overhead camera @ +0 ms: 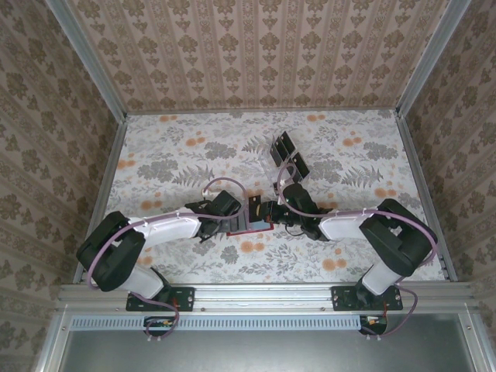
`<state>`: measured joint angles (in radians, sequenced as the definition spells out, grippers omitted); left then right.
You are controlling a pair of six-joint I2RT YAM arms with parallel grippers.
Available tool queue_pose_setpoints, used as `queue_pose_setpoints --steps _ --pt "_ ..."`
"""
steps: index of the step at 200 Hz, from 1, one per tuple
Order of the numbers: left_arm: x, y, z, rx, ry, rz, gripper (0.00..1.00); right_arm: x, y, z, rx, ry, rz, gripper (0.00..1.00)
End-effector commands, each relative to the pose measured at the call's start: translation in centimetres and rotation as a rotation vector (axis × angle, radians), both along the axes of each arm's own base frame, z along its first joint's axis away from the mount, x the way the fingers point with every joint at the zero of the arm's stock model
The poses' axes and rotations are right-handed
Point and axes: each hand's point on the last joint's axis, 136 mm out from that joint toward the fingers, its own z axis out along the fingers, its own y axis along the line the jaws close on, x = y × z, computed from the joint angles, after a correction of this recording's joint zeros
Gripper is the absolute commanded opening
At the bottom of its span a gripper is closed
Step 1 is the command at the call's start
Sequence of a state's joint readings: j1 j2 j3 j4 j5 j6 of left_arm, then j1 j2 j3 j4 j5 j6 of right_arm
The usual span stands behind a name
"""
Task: Put the credit cards into the card holder
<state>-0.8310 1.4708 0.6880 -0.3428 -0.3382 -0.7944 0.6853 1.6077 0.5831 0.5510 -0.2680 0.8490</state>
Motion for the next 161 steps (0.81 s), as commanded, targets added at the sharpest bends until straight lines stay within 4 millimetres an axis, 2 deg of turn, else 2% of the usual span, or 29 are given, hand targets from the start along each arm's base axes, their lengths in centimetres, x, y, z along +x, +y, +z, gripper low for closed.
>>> queue_pose_setpoints --steps 1,71,161 --pt "-1.4 2.1 -1.3 0.078 0.048 0.023 1.00 -0.1 0.5 0.1 0.032 -0.026 0.015 0.00" --pt "-1.4 2.1 -1.2 0.080 0.046 0.024 1.00 0.3 1.0 -1.0 0.027 -0.042 0.019 0.00" --pt "-1.5 2.1 -1.3 0.081 0.050 0.022 1.00 -0.4 1.8 -2.5 0.030 -0.016 0.044 0.00"
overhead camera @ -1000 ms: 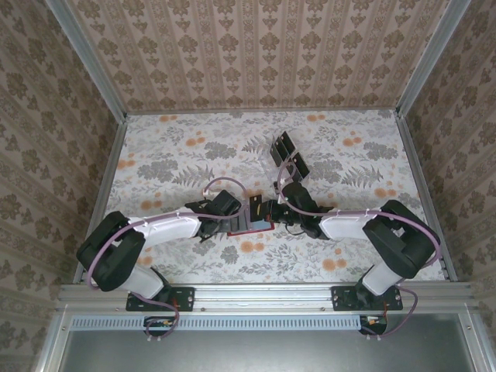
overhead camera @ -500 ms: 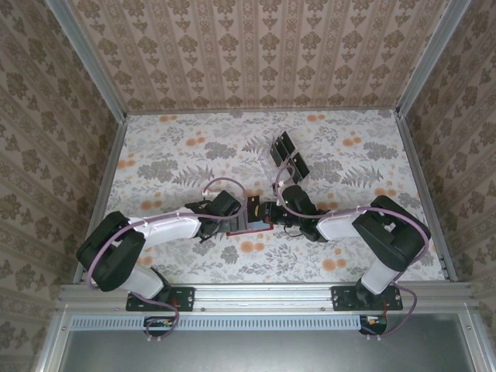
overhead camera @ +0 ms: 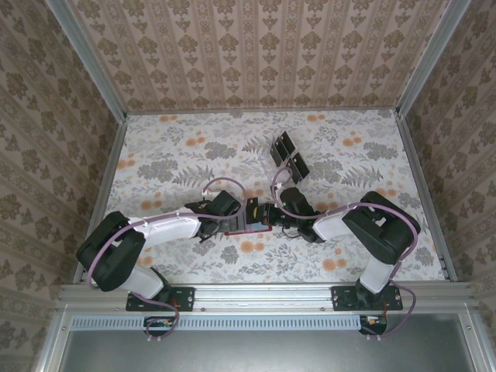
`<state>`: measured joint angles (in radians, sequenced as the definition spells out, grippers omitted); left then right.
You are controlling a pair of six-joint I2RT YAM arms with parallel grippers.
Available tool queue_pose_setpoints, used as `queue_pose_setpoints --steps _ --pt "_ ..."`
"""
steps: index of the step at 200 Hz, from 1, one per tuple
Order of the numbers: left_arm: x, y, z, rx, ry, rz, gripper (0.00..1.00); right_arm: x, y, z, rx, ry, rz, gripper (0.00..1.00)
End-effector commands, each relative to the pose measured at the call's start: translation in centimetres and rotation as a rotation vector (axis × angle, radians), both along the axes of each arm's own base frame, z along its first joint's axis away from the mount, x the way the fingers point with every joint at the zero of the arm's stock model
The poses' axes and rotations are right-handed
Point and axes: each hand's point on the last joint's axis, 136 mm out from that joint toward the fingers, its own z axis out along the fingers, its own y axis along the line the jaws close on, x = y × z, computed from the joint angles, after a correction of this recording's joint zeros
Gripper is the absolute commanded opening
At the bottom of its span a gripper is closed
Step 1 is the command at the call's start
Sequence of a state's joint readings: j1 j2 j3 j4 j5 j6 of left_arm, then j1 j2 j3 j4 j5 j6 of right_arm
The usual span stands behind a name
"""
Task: Put the credit cards into the card holder
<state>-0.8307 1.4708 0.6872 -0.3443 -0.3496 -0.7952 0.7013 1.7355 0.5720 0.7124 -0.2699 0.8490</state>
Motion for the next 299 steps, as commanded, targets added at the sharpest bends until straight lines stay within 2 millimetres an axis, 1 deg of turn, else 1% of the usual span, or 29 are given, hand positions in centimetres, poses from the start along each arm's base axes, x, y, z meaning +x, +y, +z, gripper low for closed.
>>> queue_pose_setpoints --steps 1,31,80,121,175,212,279,299 --pt "-1.6 1.9 -1.3 0.072 0.057 0.017 1.00 -0.6 0.6 -0.4 0.015 0.002 0.026 0.00" --pt "-1.6 1.9 -1.3 0.073 0.058 0.020 1.00 -0.7 0.4 0.2 0.019 -0.008 0.015 0.00" --pt "-1.6 2.0 -1.3 0.075 0.058 0.021 1.00 -0.6 -1.0 1.7 -0.004 -0.044 -0.037 0.00" --pt "-1.7 2.1 -1.4 0.076 0.058 0.021 1.00 -0.4 -0.5 2.3 0.023 -0.045 -0.036 0.00" --pt "-1.7 2.1 -1.4 0.074 0.057 0.019 1.00 0.0 0.8 2.0 0.046 -0.038 -0.030 0.00" --pt "-1.6 2.0 -1.3 0.074 0.056 0.018 1.00 -0.2 1.3 1.3 0.049 -0.025 -0.024 0.00" --pt "-1.7 2.1 -1.4 0.074 0.058 0.020 1.00 -0.4 1.3 0.5 0.060 0.002 -0.040 0.00" --pt "-1.7 2.1 -1.4 0.073 0.058 0.020 1.00 -0.4 1.2 0.6 0.075 0.000 -0.052 0.00"
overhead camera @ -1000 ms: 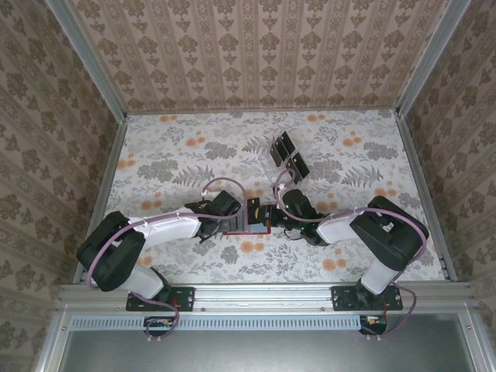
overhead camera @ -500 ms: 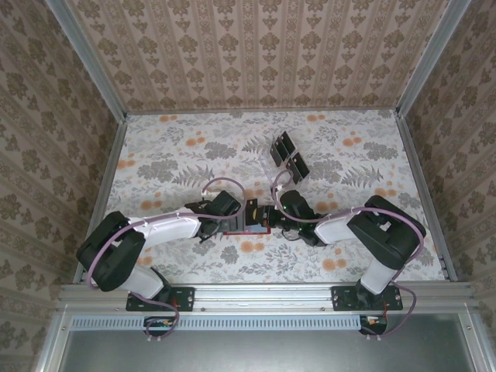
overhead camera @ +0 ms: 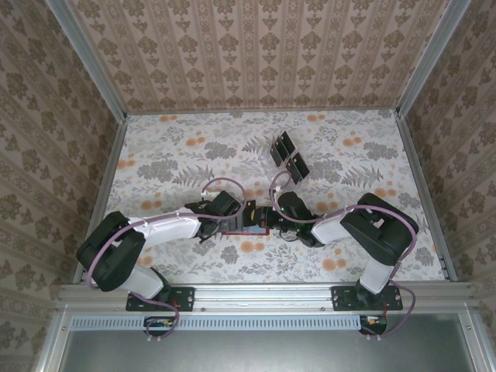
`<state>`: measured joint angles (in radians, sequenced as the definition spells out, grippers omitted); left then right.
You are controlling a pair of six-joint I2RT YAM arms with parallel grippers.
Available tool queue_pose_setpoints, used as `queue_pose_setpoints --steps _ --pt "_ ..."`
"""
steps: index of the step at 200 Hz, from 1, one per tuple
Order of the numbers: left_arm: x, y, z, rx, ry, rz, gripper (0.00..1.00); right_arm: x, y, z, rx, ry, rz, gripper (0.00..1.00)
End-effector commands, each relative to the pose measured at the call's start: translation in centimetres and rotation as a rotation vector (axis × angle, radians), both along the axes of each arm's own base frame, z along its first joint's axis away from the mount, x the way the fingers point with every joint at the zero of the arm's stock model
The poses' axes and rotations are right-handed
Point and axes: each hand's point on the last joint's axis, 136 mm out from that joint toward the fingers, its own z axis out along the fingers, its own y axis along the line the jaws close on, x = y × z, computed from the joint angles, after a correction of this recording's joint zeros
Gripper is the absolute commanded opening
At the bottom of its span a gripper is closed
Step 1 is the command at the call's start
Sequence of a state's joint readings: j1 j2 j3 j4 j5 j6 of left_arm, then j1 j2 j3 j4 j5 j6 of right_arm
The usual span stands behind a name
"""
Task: Put the credit cards into the card holder
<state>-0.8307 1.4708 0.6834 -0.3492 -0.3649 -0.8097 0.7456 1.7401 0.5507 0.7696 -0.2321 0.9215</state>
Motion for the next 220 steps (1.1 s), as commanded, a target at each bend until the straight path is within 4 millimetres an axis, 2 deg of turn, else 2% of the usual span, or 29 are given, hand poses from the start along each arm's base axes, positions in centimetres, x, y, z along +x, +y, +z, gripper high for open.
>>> queue_pose_setpoints --steps 1,53,88,174,220 --pt "-1.7 1.7 -1.3 0.063 0.063 0.003 1.00 0.5 0.3 0.4 0.034 -0.016 -0.029 0.00" --pt "-1.8 1.8 -1.3 0.059 0.064 0.006 1.00 0.5 -0.7 1.9 0.037 -0.038 -0.073 0.00" --pt "-1.8 1.6 -1.4 0.055 0.063 0.001 1.00 0.8 -0.6 2.5 0.049 -0.045 -0.085 0.00" --pt "-1.9 1.5 -1.6 0.050 0.069 -0.005 1.00 0.7 0.2 0.9 0.069 -0.014 -0.114 0.00" --pt "-1.9 1.5 -1.7 0.048 0.068 -0.007 1.00 0.2 -0.4 -0.2 0.049 -0.007 -0.131 0.00"
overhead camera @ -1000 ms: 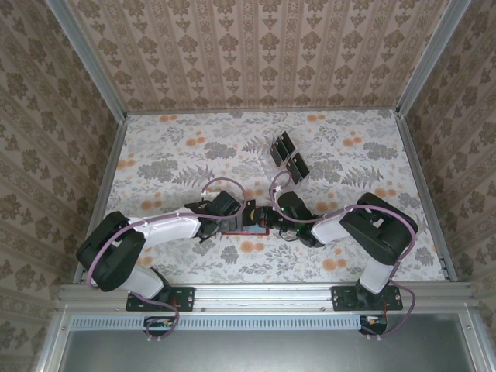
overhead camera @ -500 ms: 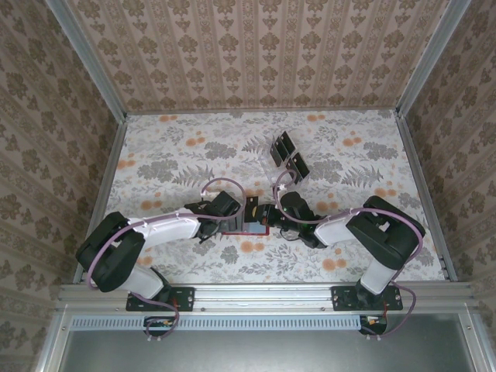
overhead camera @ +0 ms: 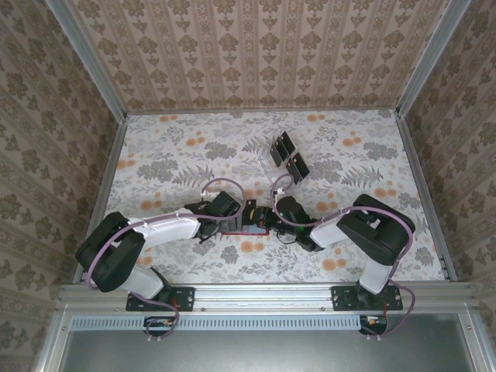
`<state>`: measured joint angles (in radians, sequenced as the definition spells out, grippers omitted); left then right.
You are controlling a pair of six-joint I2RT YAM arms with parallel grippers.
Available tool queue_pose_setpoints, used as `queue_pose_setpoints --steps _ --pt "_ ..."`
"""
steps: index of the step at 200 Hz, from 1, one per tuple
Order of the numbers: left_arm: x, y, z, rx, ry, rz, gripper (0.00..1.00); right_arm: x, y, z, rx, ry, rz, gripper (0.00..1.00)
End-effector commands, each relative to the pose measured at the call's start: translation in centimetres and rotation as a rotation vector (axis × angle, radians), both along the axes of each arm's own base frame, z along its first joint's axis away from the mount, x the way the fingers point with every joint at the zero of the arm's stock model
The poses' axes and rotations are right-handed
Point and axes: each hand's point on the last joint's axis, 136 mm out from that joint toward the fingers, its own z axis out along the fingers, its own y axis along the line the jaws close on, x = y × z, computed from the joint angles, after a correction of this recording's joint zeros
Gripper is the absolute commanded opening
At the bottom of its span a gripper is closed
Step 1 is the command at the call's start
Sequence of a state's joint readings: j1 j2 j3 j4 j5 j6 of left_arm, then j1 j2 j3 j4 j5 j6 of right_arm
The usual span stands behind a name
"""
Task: Put the credit cards into the card holder
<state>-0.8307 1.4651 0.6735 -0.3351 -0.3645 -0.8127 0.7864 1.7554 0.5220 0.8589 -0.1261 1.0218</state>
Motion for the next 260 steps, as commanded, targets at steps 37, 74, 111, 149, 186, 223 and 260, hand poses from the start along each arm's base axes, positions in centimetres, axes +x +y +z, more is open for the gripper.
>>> queue_pose_setpoints --steps 37,74,111,149,186,223,260 --pt "-1.9 1.6 -1.7 0.057 0.076 -0.011 1.00 -0.3 -0.8 -0.8 -0.011 -0.004 -0.039 0.00" --pt "-1.9 1.6 -1.7 0.058 0.075 -0.009 1.00 -0.8 -0.5 -1.1 -0.014 0.003 -0.027 0.00" --pt "-1.9 1.6 -1.7 0.056 0.074 -0.009 1.00 -1.2 -0.1 -1.3 -0.013 0.009 -0.017 0.00" --pt "-2.0 1.6 -1.8 0.057 0.077 -0.011 1.00 -1.4 -0.2 -1.6 -0.009 0.016 -0.021 0.00" --pt "-2.0 1.7 -1.8 0.058 0.075 -0.010 1.00 -1.6 -0.5 -1.9 0.005 0.032 -0.036 0.00" --pt "-1.9 1.7 -1.7 0.058 0.073 -0.011 1.00 -2.1 -0.4 -2.5 0.017 0.058 -0.028 0.00" --pt "-1.9 1.7 -1.7 0.058 0.072 -0.013 1.00 -2.5 -0.4 -3.0 0.030 0.079 -0.028 0.00"
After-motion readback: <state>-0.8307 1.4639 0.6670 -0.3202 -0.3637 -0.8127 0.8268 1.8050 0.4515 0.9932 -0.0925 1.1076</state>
